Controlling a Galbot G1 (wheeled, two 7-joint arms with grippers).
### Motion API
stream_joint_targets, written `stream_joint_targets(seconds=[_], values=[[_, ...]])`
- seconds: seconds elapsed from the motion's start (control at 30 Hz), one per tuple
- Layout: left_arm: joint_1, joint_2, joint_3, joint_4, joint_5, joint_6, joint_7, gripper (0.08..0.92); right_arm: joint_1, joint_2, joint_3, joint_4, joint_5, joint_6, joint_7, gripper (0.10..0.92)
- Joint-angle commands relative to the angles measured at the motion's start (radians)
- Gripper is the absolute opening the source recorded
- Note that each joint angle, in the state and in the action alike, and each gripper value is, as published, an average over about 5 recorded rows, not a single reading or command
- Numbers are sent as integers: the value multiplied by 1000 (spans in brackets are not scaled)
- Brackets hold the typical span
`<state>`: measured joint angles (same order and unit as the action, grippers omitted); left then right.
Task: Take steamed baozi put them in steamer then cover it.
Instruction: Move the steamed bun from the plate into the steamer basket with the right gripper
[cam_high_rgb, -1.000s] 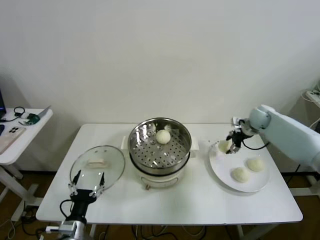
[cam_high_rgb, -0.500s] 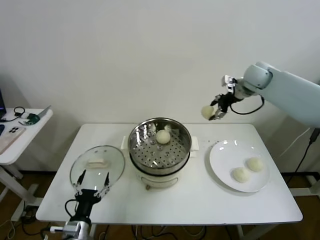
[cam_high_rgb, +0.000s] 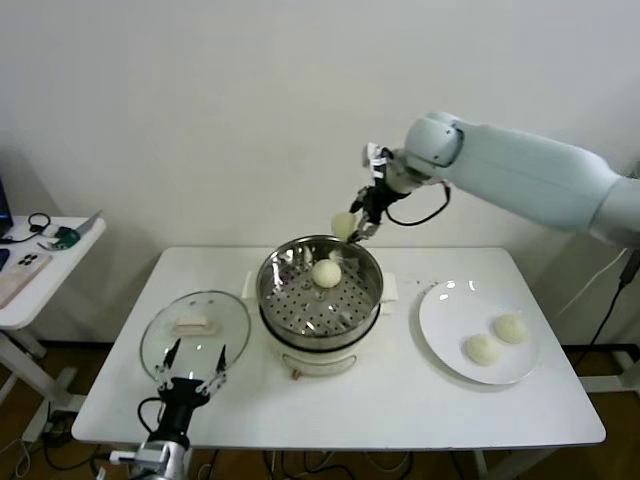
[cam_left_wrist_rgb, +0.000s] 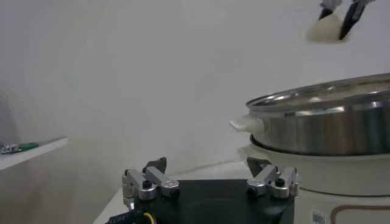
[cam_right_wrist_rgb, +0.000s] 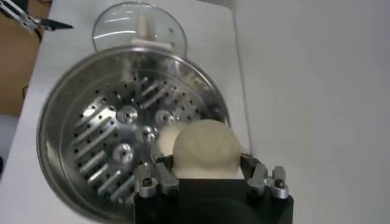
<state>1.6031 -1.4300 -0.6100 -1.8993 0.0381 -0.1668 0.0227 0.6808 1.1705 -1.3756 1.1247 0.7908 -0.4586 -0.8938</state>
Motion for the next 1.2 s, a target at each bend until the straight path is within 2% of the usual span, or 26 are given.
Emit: stream_joint_targets(seconds=[0.03, 0.23, 0.97, 1.07, 1.2], values=[[-2, -2, 1, 9, 7, 1, 0, 823, -63, 194, -43, -32, 35, -27, 21, 712], [-6, 3, -4, 11, 2, 1, -1, 823, -116, 238, -63, -74, 14, -23, 23, 711], [-2, 25, -18, 16, -23, -4, -3, 823, -176, 245, -74, -111, -58, -13, 28, 712], [-1, 26, -20, 17, -23, -5, -3, 823, -175, 242, -72, -109, -60, -15, 29, 731], [1, 26, -22, 18, -23, -7, -3, 823, -164, 232, -67, -100, -53, -14, 22, 797]])
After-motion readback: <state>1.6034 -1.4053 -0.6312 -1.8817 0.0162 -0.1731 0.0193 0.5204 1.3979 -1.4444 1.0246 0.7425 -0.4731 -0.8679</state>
